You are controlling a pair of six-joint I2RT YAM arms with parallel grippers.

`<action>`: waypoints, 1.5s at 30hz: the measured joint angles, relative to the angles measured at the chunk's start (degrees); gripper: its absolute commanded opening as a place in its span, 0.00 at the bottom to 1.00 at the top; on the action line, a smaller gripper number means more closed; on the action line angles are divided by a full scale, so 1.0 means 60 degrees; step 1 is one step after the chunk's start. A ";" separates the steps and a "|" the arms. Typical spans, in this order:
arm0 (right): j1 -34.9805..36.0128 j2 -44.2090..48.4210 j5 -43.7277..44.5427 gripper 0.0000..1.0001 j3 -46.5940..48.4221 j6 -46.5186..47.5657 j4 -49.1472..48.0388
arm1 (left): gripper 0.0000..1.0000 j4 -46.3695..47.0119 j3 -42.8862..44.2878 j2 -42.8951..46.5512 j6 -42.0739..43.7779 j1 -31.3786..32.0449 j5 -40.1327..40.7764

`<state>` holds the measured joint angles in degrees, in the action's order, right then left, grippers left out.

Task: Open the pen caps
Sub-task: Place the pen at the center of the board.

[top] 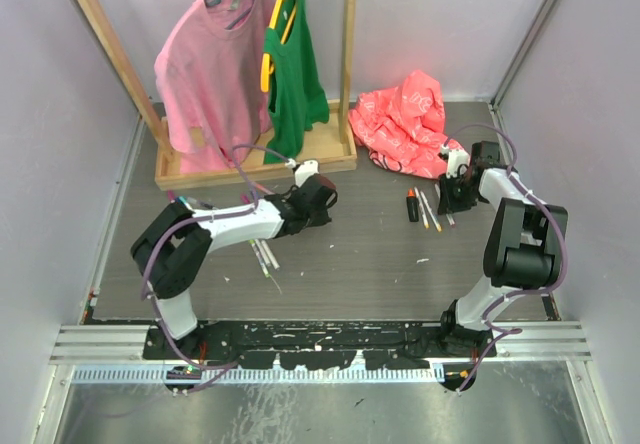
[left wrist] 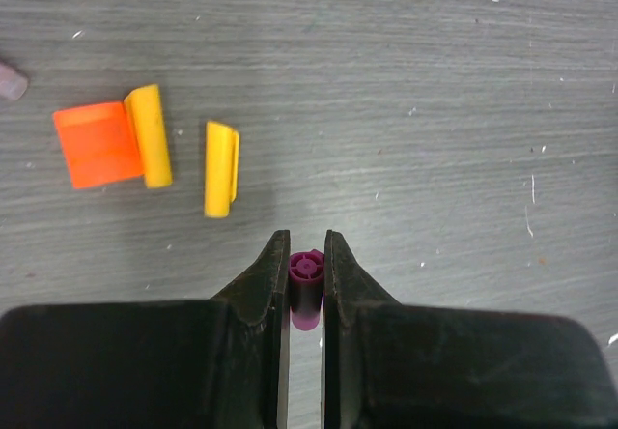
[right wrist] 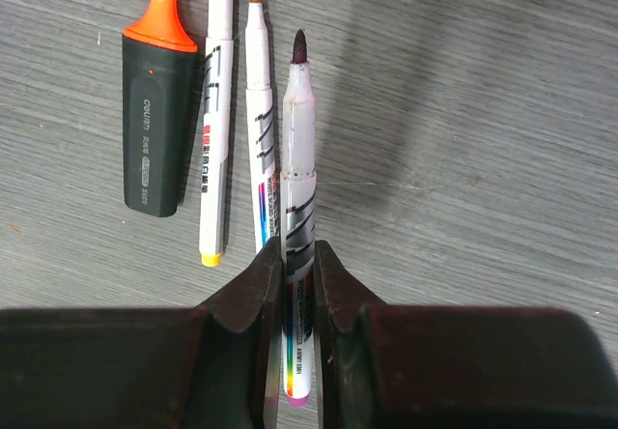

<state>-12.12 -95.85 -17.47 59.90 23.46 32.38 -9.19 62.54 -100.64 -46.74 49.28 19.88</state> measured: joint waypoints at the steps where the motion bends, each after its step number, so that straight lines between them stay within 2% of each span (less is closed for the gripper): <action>1: 0.0000 0.0000 0.0000 0.04 0.0004 0.0004 0.0000 | 0.00 -0.0066 0.0229 -0.0204 -0.0033 0.0000 0.0029; 8: 0.0000 0.0000 0.0004 0.05 0.0004 0.0029 0.0004 | 0.00 -0.0878 0.1450 -0.1424 -0.0007 0.0000 0.0284; 19: 0.0000 -0.0102 0.0011 0.07 0.0066 0.0036 0.0036 | 0.08 -0.1453 0.1989 -0.2018 0.0233 0.0000 0.0747; 22: 0.0000 -0.0215 0.0011 0.08 0.0117 0.0047 0.0062 | 0.12 -0.1497 0.2200 -0.2240 0.0277 0.0000 0.0798; 26: 0.0000 -0.0375 0.0011 0.11 0.0149 0.0073 0.0168 | 0.24 -0.1566 0.2386 -0.2397 0.0404 0.0000 0.0871; 31: 0.0000 -0.0597 0.0066 0.16 0.0182 0.0076 0.0273 | 0.28 -0.1592 0.2466 -0.2441 0.0437 0.0000 0.0907; 45: 0.0000 -0.0845 0.0186 0.28 0.0284 0.0069 0.0368 | 0.29 -0.1596 0.2459 -0.2397 0.0488 0.0000 0.0790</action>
<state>-12.12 -100.92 -16.36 61.60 23.88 34.59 -18.76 77.30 -115.02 -43.81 49.28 24.62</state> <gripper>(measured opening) 0.254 0.287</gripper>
